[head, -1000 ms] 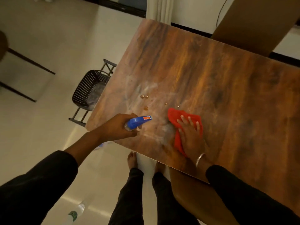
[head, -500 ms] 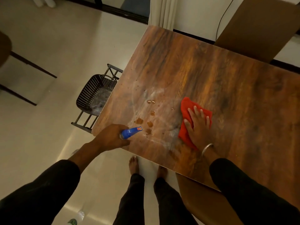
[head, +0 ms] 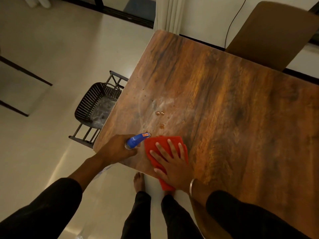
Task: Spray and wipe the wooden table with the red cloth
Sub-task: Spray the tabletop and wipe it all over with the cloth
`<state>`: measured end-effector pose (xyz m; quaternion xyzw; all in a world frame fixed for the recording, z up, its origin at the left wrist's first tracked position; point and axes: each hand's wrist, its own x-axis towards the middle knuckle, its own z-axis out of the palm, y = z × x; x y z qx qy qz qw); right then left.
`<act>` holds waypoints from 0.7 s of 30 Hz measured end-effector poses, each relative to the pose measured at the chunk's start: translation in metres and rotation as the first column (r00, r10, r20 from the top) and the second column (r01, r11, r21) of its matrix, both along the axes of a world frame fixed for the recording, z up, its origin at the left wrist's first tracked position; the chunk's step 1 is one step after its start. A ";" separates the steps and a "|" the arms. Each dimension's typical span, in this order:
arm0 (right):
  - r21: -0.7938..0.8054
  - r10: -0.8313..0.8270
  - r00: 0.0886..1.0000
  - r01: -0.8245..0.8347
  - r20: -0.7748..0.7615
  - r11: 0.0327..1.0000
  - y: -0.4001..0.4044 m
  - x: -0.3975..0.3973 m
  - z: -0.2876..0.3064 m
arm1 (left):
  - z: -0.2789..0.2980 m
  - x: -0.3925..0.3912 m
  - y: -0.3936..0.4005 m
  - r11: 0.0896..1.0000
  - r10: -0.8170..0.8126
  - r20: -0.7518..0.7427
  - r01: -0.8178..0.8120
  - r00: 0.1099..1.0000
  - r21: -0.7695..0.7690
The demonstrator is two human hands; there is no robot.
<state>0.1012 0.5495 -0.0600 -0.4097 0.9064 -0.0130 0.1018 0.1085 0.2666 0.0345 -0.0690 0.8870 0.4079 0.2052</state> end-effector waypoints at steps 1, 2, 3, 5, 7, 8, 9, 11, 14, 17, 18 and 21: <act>0.006 -0.021 1.000 0.021 -0.015 1.000 -0.012 -0.019 0.003 | -0.001 0.000 -0.001 1.000 0.004 -0.003 -0.004 1.000 0.006; 0.008 -0.073 0.997 0.073 -0.016 0.997 -0.025 -0.038 0.007 | -0.001 0.000 -0.002 1.000 0.009 -0.008 -0.009 1.000 0.010; 0.010 -0.142 0.990 0.142 -0.009 0.990 -0.038 -0.057 0.012 | -0.001 -0.001 -0.002 1.000 0.013 -0.012 -0.013 1.000 0.013; 0.017 -0.276 0.961 0.276 0.003 0.961 -0.062 -0.079 0.019 | 0.000 -0.004 -0.002 1.000 0.016 -0.008 -0.016 1.000 0.009; -0.001 -0.326 0.945 0.326 -0.003 0.945 -0.076 -0.073 0.017 | 0.002 -0.009 -0.003 1.000 0.021 -0.009 -0.021 1.000 0.022; -0.020 -0.300 0.954 0.300 -0.008 0.954 -0.076 -0.062 0.013 | 0.004 -0.013 -0.005 0.999 0.034 -0.020 -0.033 0.999 0.035; -0.048 -0.236 0.972 0.235 -0.006 0.971 -0.071 -0.046 0.007 | 0.006 -0.018 -0.007 0.997 0.054 -0.032 -0.052 0.998 0.048; -0.095 -0.064 0.998 0.064 0.008 0.993 -0.046 -0.010 -0.005 | 0.010 -0.028 -0.011 0.994 0.093 -0.059 -0.090 0.994 0.063; -0.089 0.113 0.993 -0.111 0.017 0.990 -0.002 0.021 -0.009 | 0.015 -0.034 -0.012 0.990 0.116 -0.077 -0.110 0.990 0.084; -0.064 0.135 0.990 -0.133 0.037 0.989 0.010 -0.005 -0.002 | 0.017 -0.033 -0.006 0.990 0.092 -0.101 -0.081 0.991 0.111; -0.049 0.074 0.996 -0.072 0.043 0.996 0.008 -0.023 0.001 | 0.016 -0.034 -0.004 0.991 0.079 -0.089 -0.069 0.993 0.113; -0.017 -0.260 0.965 0.261 0.037 0.965 -0.006 -0.092 0.011 | 0.014 -0.036 0.002 0.991 0.056 -0.048 -0.050 0.997 0.128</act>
